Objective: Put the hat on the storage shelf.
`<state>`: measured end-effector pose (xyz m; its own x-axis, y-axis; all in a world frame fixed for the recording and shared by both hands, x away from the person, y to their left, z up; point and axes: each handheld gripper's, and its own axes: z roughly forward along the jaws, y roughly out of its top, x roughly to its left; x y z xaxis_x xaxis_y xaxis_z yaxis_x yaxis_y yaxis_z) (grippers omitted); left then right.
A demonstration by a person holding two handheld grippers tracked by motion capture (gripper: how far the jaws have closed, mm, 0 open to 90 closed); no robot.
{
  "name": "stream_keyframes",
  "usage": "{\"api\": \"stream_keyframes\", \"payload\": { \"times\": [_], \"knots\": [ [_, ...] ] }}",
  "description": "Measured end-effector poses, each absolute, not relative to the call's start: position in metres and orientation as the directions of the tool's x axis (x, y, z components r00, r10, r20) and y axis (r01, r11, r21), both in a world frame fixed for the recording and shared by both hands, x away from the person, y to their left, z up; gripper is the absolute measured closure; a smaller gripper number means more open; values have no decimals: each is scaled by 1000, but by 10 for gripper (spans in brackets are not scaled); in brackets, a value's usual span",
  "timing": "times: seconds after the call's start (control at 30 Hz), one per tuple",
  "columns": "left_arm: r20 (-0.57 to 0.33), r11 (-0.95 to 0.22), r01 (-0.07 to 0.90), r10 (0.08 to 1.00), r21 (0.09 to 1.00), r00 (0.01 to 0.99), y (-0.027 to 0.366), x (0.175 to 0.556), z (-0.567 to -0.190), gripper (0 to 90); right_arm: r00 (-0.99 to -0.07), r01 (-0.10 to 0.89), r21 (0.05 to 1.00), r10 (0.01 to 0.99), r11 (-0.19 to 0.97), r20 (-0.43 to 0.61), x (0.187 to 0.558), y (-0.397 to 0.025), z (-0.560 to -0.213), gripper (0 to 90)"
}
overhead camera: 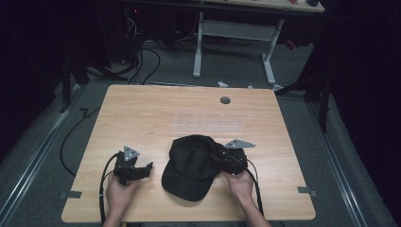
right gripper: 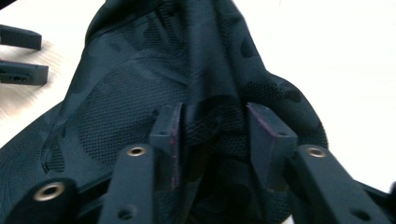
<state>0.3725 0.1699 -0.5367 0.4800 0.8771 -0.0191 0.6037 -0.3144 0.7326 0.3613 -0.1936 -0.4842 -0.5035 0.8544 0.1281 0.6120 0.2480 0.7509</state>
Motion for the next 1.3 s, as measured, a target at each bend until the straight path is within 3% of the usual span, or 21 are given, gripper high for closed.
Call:
{"api": "stream_keyframes", "payload": {
  "times": [0.33, 0.6, 1.3],
  "knots": [
    [-18, -316, 603, 877, 733, 481, 170, 373, -537, 205, -515, 611, 751, 846, 249, 139, 362, -196, -487, 765],
    [-16, -317, 603, 877, 732, 481, 170, 373, -537, 204, -520, 615, 752, 839, 237, 161, 363, -198, -487, 837],
    [-27, -319, 597, 867, 736, 497, 170, 371, -537, 212, -549, 573, 799, 809, 181, 210, 357, -212, -479, 854]
  ]
}}
